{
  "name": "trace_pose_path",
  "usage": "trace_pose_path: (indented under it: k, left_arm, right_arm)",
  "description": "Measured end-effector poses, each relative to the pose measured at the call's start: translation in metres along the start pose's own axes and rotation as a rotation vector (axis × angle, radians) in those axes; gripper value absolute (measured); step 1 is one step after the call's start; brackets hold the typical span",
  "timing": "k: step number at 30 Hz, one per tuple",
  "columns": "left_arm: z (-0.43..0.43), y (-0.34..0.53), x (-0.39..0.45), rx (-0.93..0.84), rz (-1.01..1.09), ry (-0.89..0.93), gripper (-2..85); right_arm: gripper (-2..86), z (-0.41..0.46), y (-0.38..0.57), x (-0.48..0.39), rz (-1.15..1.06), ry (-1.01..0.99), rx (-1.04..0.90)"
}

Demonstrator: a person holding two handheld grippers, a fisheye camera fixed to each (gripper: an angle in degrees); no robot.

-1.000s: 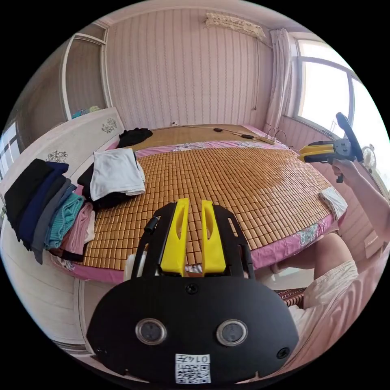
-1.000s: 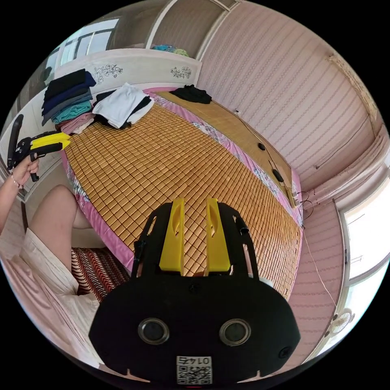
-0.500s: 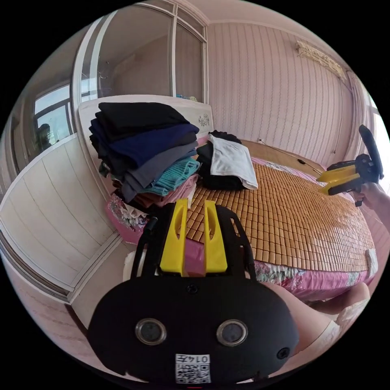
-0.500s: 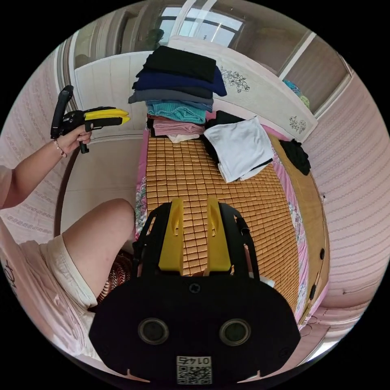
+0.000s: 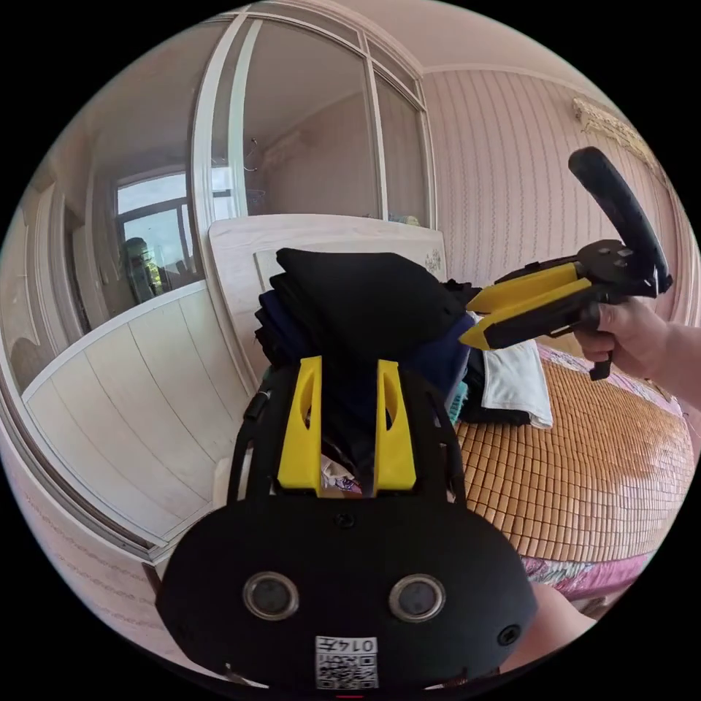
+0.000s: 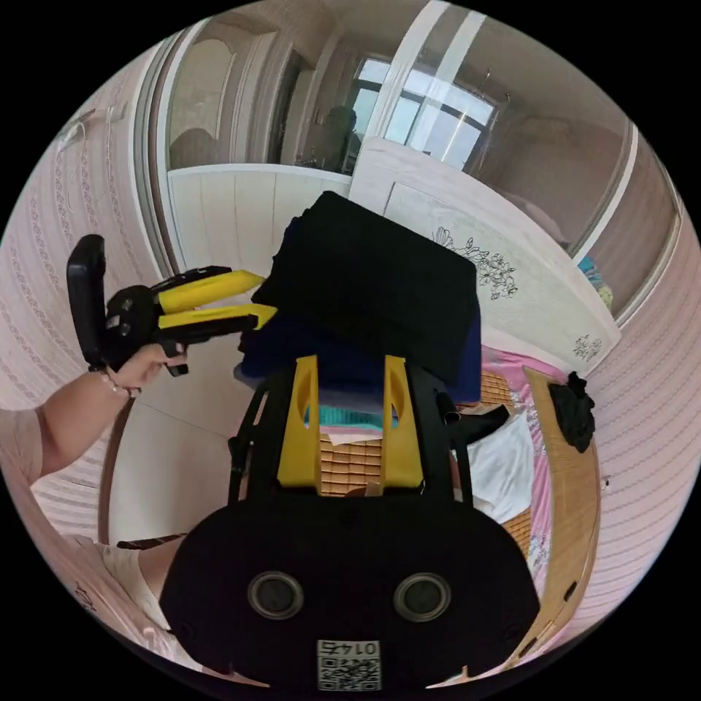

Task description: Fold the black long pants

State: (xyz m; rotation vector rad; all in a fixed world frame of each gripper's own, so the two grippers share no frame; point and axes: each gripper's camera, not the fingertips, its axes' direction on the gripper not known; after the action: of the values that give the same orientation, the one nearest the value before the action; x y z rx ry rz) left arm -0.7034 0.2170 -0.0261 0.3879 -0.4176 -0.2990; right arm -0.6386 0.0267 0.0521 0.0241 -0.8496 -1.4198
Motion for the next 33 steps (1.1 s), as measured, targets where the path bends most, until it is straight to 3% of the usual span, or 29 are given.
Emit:
trace_pose_path:
  k: [2,6,8,18,25,29,33]
  left_arm:
    - [0.011,-0.003,-0.004,-0.041,-0.003,0.005,11.3]
    - [0.015,-0.007,-0.005,-0.056,0.03,-0.021,7.2]
    - [0.003,-0.01,-0.004,-0.018,0.051,-0.015,3.8]
    - [-0.087,-0.085,0.007,0.188,0.117,0.144,0.0]
    - [-0.058,-0.06,0.01,-0.081,0.074,0.291,0.7]
    - [-0.066,-0.013,0.023,-0.066,0.067,0.306,0.3]
    - [-0.076,0.018,0.056,-0.103,0.128,0.398,-0.5]
  right_arm:
    - [12.3,0.016,-0.014,-0.012,-0.014,-0.016,0.018]
    - [4.7,0.058,-0.021,-0.021,-0.014,0.23,-0.137]
    - [2.6,0.041,-0.014,-0.017,-0.008,0.18,-0.113]
    - [0.7,-0.216,0.097,0.066,0.234,0.114,0.376]
    - [0.6,-0.274,0.197,0.08,0.346,0.045,0.4]
    - [0.6,-0.285,0.246,0.061,0.363,0.011,0.439]
    - [0.7,-0.304,0.358,0.047,0.58,0.075,0.499]
